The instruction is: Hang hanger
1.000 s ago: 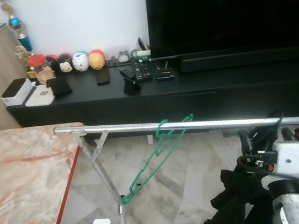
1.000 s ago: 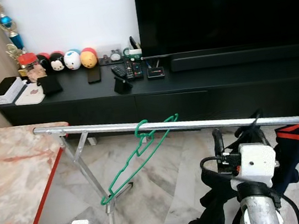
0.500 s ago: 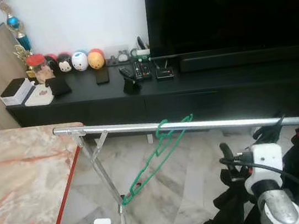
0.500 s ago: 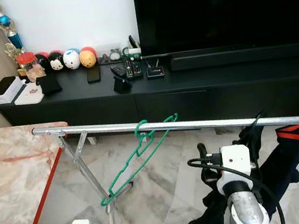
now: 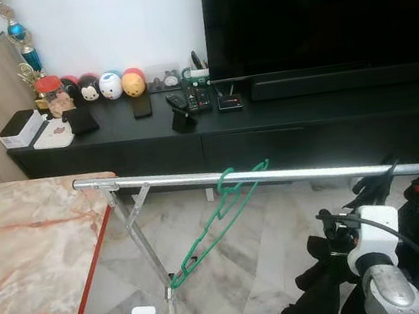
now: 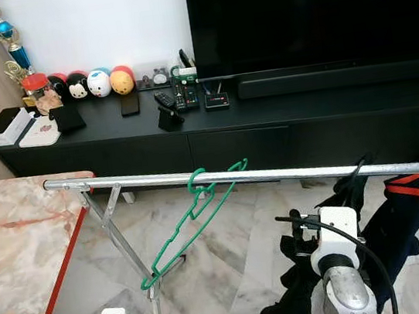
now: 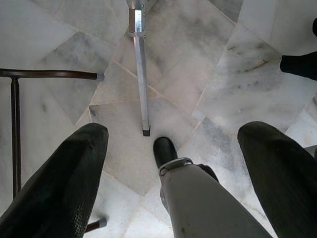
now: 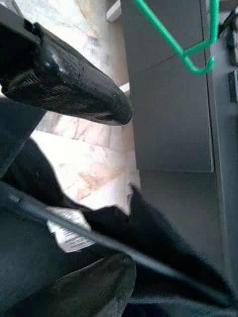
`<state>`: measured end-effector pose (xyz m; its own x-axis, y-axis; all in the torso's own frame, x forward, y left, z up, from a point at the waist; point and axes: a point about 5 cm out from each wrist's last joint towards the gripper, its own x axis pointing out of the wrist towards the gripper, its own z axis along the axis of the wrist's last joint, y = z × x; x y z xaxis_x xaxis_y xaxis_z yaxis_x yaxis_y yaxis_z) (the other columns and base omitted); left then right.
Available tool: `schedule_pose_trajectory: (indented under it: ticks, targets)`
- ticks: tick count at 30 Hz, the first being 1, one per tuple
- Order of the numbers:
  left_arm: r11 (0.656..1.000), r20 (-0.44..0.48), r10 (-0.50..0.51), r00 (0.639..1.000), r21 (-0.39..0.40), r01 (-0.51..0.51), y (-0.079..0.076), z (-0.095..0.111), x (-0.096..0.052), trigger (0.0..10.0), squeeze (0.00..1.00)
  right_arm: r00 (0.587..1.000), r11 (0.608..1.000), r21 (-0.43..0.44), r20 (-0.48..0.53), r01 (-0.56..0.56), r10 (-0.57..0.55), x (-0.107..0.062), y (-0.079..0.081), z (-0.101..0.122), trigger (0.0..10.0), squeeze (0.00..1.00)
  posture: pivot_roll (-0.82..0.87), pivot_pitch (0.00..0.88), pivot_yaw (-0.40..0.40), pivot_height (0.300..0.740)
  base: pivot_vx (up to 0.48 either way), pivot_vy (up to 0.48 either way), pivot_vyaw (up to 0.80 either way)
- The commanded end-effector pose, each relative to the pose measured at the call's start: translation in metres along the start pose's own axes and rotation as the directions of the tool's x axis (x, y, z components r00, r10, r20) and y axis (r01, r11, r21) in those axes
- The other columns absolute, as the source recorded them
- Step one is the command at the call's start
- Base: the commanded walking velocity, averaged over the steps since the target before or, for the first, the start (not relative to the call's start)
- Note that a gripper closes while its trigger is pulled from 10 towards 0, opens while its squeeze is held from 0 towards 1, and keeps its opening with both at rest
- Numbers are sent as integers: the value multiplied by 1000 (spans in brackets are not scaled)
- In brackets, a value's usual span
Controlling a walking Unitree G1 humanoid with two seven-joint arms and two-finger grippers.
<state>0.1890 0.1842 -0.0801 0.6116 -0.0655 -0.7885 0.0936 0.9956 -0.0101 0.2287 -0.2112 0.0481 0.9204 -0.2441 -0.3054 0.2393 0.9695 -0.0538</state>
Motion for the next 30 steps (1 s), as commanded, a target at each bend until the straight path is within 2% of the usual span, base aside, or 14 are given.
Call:
schedule_pose_trajectory:
  ticks: [1,13,16,30]
  targets:
    - [1000,-13,6,1000,7,-6,2,-2,-1,10000,0,1000,1000,17,-13,15,-15,2,-2,-2,10000,0,-83,0,29,740,0,0,0]
    - [1000,-15,7,1000,11,-6,2,-2,-1,10000,0,999,999,10,-28,31,-30,6,-3,-4,10000,0,-82,0,31,740,0,0,0]
    - [1000,-14,7,1000,11,-7,2,-2,-1,10000,0,997,998,11,-47,67,-67,10,-7,-6,10000,0,-79,0,31,740,0,0,0]
    - [1000,-12,8,1000,14,-8,2,-2,-1,10000,0,997,998,7,-44,62,-62,24,-6,-4,10000,0,-77,0,36,740,0,0,0]
